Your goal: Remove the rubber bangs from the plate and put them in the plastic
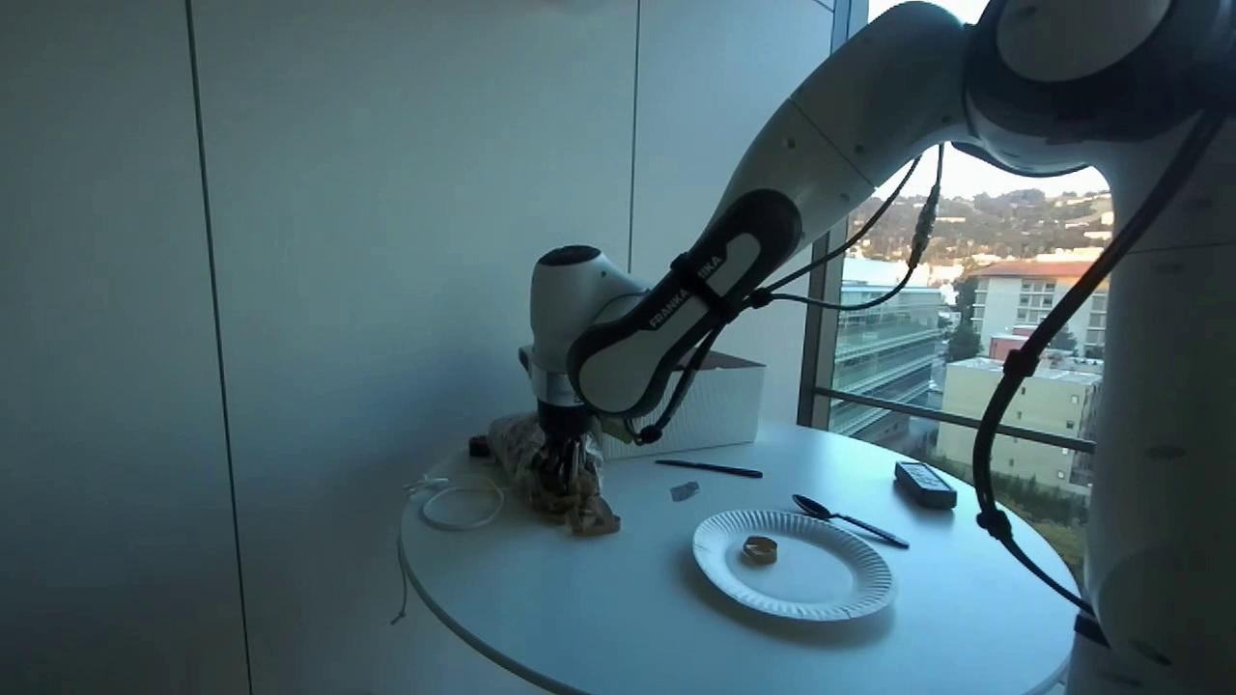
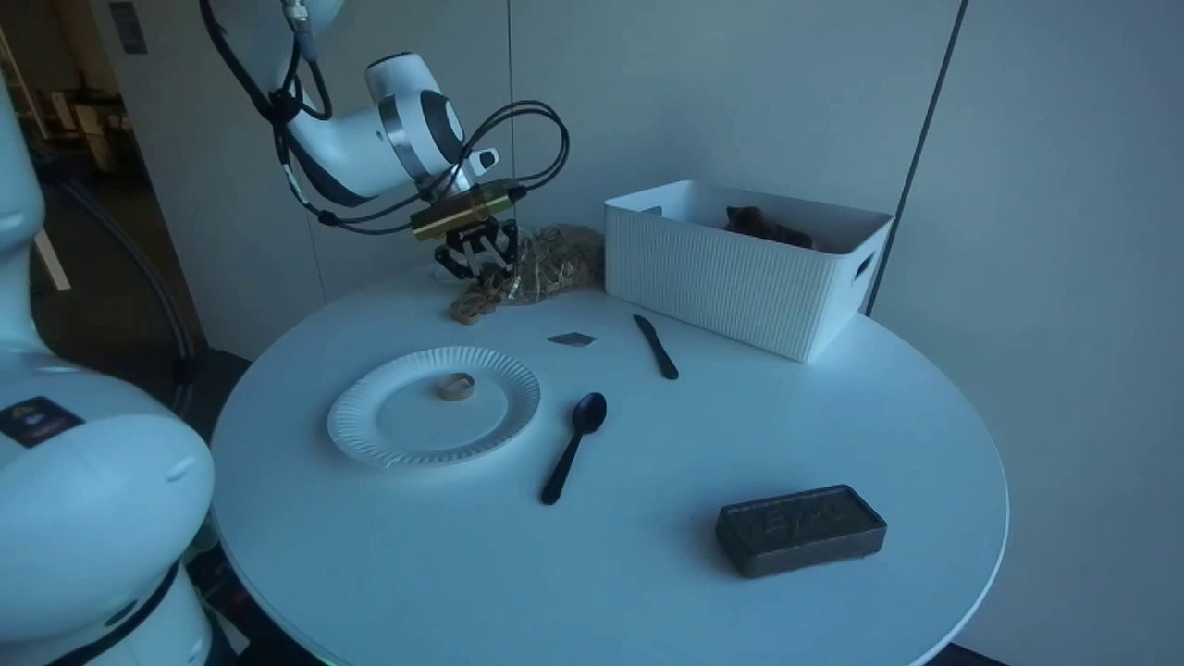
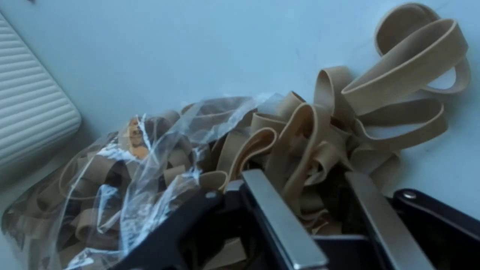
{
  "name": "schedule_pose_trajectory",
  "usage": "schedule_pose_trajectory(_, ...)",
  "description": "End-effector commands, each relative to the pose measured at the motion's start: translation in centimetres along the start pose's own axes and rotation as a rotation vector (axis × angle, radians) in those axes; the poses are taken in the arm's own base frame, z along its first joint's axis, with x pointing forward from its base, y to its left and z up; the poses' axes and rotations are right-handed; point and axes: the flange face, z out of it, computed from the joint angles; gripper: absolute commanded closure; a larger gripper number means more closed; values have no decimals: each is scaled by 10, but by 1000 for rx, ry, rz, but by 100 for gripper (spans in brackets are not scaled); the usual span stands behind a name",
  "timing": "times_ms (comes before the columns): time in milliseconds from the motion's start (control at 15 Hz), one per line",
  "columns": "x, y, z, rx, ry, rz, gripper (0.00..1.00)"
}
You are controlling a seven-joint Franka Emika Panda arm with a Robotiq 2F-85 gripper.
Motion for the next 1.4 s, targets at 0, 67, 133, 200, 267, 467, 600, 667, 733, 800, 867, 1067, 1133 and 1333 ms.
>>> schedule_pose_trajectory(0, -1, -14, -19, -7, 4, -20, 26)
schedule_pose_trajectory(67, -3, -19, -24, -10, 11, -24, 17)
schedule_pose_trajectory(133, -6, -25, -27, -11, 12, -34, 11)
schedule_pose_trajectory(200, -8, -32, -31, 0, 9, -45, 4)
schedule_pose_trajectory(267, -12, -37, -35, 8, 6, -50, 0)
schedule_pose_trajectory(467, -25, -50, -44, -44, 11, -43, 0)
schedule_pose_trajectory(600, -37, -57, -48, -108, 13, -49, 0)
schedule_pose_trajectory(667, -44, -62, -49, -123, 10, -55, 0)
schedule_pose_trajectory(733, -52, -67, -51, -125, 11, -65, 0)
schedule_pose_trajectory(800, -61, -73, -53, -123, 15, -65, 0)
schedule_pose_trajectory(867, -69, -78, -55, -117, 10, -69, 0)
schedule_pose_trajectory(1067, -67, -78, -43, -88, -21, -71, 0)
schedule_pose_trajectory(1133, -75, -81, -44, -85, -30, -69, 0)
schedule_pose_trajectory(1333, -86, -83, -48, -90, -33, -67, 0)
